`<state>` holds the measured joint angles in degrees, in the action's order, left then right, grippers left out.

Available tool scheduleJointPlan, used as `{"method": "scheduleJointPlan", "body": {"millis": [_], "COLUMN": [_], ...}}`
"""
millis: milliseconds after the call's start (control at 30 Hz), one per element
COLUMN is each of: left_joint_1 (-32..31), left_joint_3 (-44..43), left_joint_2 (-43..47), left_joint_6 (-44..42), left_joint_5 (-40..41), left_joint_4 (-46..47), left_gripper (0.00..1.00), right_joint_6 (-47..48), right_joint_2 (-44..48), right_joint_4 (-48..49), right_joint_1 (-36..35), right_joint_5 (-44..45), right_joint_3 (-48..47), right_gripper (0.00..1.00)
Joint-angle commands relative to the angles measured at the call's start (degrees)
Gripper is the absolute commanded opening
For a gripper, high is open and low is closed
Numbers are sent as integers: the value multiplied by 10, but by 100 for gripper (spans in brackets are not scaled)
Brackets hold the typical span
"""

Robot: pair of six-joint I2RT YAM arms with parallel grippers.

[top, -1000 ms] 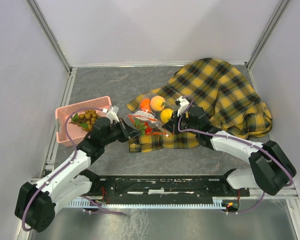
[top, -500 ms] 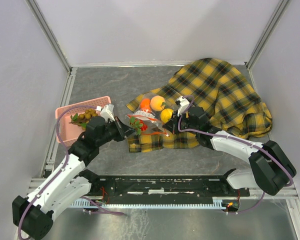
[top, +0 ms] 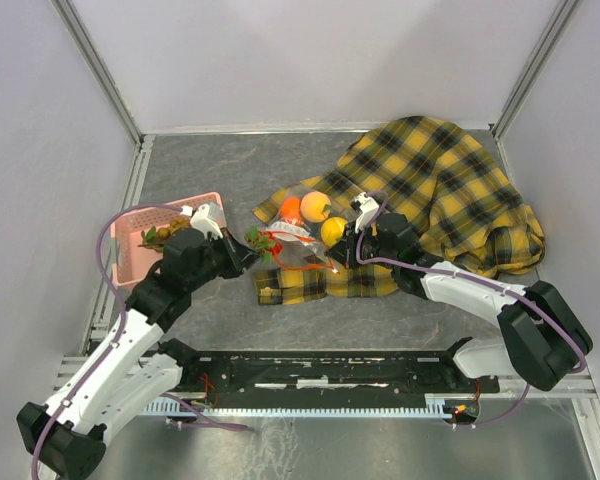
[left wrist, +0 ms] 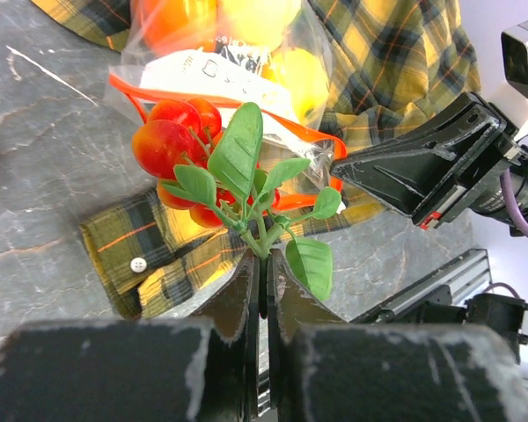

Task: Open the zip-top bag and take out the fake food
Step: Pick up the fake fruit from the zipper food storage bag, then place the fake fruit in the bin.

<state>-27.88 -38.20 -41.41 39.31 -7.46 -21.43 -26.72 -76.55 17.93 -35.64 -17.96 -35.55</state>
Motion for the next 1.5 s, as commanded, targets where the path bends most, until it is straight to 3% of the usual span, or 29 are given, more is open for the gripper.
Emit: {"method": "scheduleJointPlan", "body": {"millis": [0,533,1000,1467], "left_joint_1": [1,54,252,322], "left_joint_3": [-50,-103,-90,-77], "left_joint_2": [-1,-47,-93,-159], "left_joint_6": [-62,-126,-134,-126], "left_joint_5": [47,107,-46,-45], "left_joint_4": [-23,-21,22,77], "left_gripper": [3,3,3,3], "right_joint_6": [7,11,15,16], "right_joint_2": [15,18,19,13], "right_joint_4": [9,4,-3,-3], "right_joint_1": [-3,-2,-2,-2], "right_joint_5": [4,4,4,1], "right_joint_3": [-3,-1,-4,-4], "right_gripper": [2,2,2,2]}}
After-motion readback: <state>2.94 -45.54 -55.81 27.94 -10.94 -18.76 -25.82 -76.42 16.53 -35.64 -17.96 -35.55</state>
